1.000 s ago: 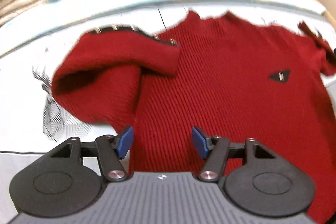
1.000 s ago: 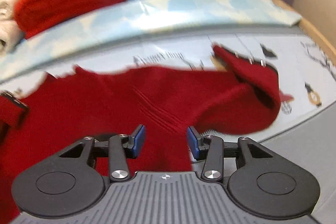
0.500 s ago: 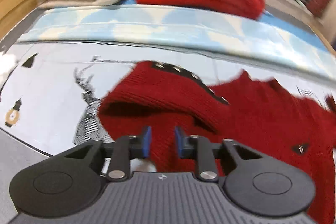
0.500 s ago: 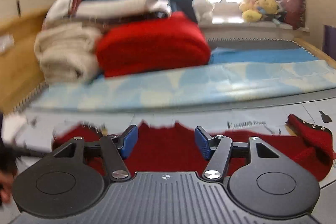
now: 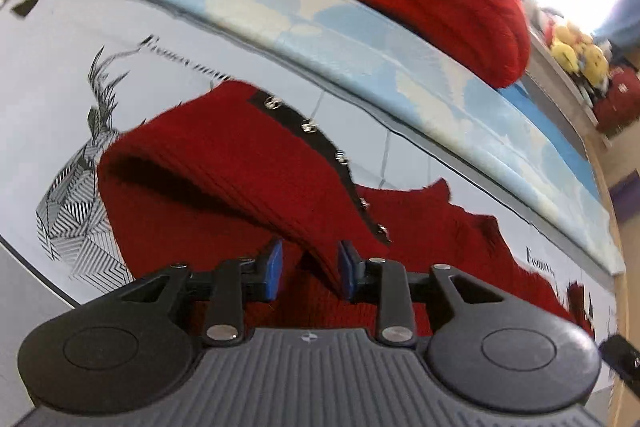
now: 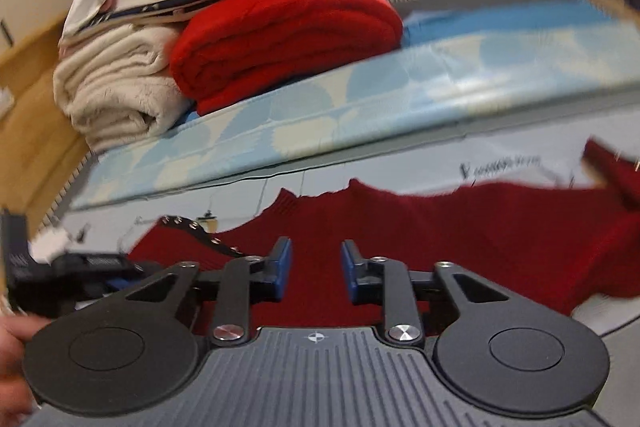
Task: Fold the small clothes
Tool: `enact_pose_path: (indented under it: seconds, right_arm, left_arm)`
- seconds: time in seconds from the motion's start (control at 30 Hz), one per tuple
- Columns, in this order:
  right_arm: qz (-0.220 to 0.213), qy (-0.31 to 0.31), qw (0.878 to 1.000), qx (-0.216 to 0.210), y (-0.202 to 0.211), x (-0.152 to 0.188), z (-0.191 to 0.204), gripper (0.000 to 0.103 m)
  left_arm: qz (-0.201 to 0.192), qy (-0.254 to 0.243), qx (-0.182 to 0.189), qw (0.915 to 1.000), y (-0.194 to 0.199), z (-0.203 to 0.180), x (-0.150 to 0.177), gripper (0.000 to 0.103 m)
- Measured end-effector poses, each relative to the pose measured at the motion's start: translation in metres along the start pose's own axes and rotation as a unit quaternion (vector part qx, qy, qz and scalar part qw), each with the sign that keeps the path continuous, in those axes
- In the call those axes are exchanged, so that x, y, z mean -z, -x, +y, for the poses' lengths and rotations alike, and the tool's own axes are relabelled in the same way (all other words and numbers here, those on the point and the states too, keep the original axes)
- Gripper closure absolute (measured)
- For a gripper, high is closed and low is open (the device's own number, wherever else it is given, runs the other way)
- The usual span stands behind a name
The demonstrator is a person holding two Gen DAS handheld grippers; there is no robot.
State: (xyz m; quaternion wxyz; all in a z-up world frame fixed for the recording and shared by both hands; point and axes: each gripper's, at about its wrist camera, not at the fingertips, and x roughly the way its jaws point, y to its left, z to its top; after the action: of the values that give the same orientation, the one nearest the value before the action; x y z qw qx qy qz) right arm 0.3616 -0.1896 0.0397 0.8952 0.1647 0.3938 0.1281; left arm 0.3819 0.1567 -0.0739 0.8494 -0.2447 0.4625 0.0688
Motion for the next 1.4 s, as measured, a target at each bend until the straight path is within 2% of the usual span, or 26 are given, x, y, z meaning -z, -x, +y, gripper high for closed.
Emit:
enact_pose_path:
  seconds: [0.2,0.37,0.5,0.57,0.67,0.77,0.83,0.9,0.93,0.97,1.03,1.07,1.1,1.13,1.17,1.23,1.3,1.4]
  right_arm:
    - [0.033,-0.034,0.999,-0.025,-0.018,-0.001,-0.005,0.075]
    - [0.051,-0.068,0.996,-0.027,-0.029,0.004,-0.01,0.074]
    - [0.061,-0.08,0.995,-0.026,-0.034,0.007,-0.012,0.074]
    - [0.066,-0.092,0.993,-0.025,-0.037,0.009,-0.014,0.074]
    - [0.074,-0.113,0.991,-0.026,-0.041,0.012,-0.018,0.074]
    - [0.083,-0.14,0.986,-0.025,-0.046,0.016,-0.024,0.074]
    - [0.086,-0.168,0.982,-0.02,-0.048,0.018,-0.03,0.073]
    - [0.066,-0.201,0.977,0.001,-0.044,0.015,-0.04,0.073]
    - [0.052,-0.21,0.976,0.013,-0.04,0.013,-0.045,0.073]
    - [0.031,-0.22,0.974,0.032,-0.035,0.01,-0.051,0.073]
    - [-0.007,-0.234,0.969,0.078,-0.024,0.006,-0.062,0.073]
    - [-0.015,-0.238,0.967,0.091,-0.021,0.006,-0.066,0.073]
    - [-0.018,-0.245,0.964,0.101,-0.02,0.007,-0.071,0.073]
    - [-0.016,-0.252,0.962,0.104,-0.02,0.008,-0.075,0.073]
    - [-0.008,-0.261,0.959,0.108,-0.021,0.011,-0.078,0.073]
    - [0.015,-0.275,0.955,0.114,-0.026,0.019,-0.081,0.069]
    - [0.048,-0.296,0.947,0.116,-0.034,0.033,-0.083,0.066]
    - [0.107,-0.323,0.932,0.121,-0.044,0.053,-0.081,0.066]
  left_arm:
    - [-0.011,0.037,0.009,0.9992,-0.014,0.01,-0.007,0.066]
    - [-0.016,0.063,0.016,0.9977,-0.022,0.014,-0.011,0.068]
    - [-0.018,0.057,-0.003,0.9982,-0.019,0.013,-0.014,0.093]
    - [-0.027,0.056,0.008,0.998,-0.008,0.007,-0.016,0.095]
    - [-0.037,0.054,0.047,0.9968,0.013,-0.007,-0.017,0.097]
    - [-0.019,0.073,0.119,0.99,0.027,-0.023,-0.008,0.097]
    - [0.017,0.068,0.176,0.9819,0.026,-0.043,0.009,0.097]
    - [0.068,0.047,0.22,0.9721,0.016,-0.065,0.029,0.097]
    - [0.099,0.033,0.23,0.9675,0.009,-0.075,0.04,0.096]
    - [0.141,0.015,0.232,0.9624,-0.002,-0.086,0.053,0.096]
    - [0.203,-0.033,0.21,0.9559,-0.016,-0.102,0.074,0.095]
    - [0.219,-0.074,0.192,0.9537,-0.018,-0.11,0.081,0.095]
    - [0.219,-0.105,0.182,0.9529,-0.016,-0.115,0.083,0.095]
    - [0.21,-0.123,0.179,0.9534,-0.012,-0.116,0.08,0.095]
    - [0.196,-0.126,0.181,0.9554,-0.007,-0.115,0.073,0.089]
    - [0.16,-0.12,0.175,0.9641,0.005,-0.107,0.054,0.081]
    - [0.114,-0.114,0.139,0.9771,0.014,-0.093,0.032,0.078]
    - [0.074,-0.096,0.083,0.9891,0.018,-0.072,0.012,0.078]
